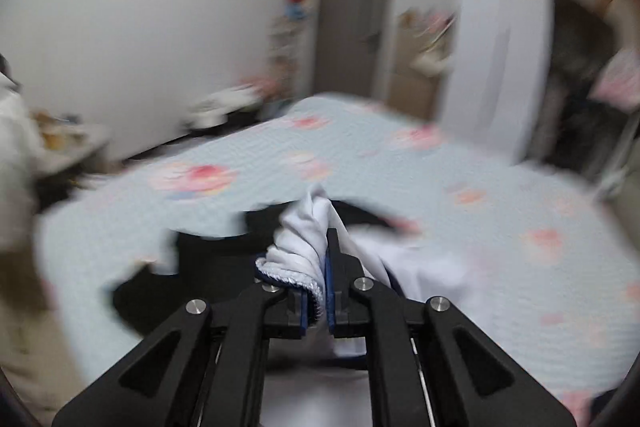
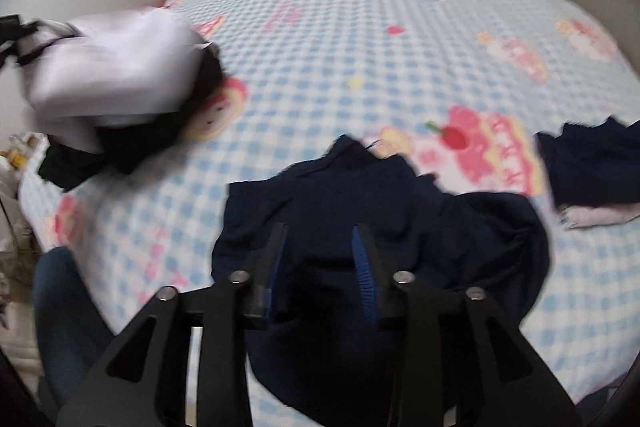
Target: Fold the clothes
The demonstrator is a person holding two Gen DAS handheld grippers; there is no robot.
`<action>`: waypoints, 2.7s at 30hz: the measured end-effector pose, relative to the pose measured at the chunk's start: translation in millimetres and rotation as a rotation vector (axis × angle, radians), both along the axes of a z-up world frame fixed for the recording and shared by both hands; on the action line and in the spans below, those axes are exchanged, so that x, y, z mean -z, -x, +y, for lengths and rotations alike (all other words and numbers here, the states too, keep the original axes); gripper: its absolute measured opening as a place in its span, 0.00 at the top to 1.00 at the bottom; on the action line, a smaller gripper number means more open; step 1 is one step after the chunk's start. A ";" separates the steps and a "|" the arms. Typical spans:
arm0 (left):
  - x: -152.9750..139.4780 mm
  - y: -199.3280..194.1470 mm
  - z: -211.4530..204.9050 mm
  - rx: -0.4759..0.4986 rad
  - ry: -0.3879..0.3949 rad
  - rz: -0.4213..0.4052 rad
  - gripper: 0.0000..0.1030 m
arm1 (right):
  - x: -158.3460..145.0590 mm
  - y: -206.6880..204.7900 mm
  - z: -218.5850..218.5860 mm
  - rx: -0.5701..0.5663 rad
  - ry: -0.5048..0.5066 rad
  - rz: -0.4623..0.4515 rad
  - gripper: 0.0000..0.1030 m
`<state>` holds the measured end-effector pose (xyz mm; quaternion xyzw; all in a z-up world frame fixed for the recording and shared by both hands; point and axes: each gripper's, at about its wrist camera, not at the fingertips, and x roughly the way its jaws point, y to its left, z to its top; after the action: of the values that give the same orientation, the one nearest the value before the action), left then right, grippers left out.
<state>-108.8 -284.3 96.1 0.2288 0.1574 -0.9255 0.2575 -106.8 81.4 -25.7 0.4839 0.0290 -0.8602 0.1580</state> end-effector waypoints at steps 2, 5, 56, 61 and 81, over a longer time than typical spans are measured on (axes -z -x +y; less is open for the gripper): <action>13.8 -13.3 4.9 0.025 -0.036 -0.024 0.67 | 6.6 5.5 -0.4 0.026 -0.034 0.003 0.46; 34.4 -33.2 12.4 0.063 -0.091 -0.061 0.50 | 20.3 11.5 9.3 0.069 -0.068 -0.053 0.46; 197.1 -66.4 309.8 1.098 -0.540 -0.426 0.89 | 57.9 -46.6 72.6 0.019 0.382 -0.276 0.52; 177.7 -63.5 278.4 1.073 -0.569 -0.369 0.85 | 53.8 -51.7 85.7 0.097 0.247 -0.169 0.84; 58.2 77.0 258.0 0.872 -0.247 -0.202 0.92 | -17.2 -4.5 162.9 0.175 0.118 0.001 0.88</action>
<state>-185.9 -26.3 37.9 0.3916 0.1297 -0.8948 -0.1708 -102.3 244.3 -8.5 0.4739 -0.0640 -0.8712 0.1107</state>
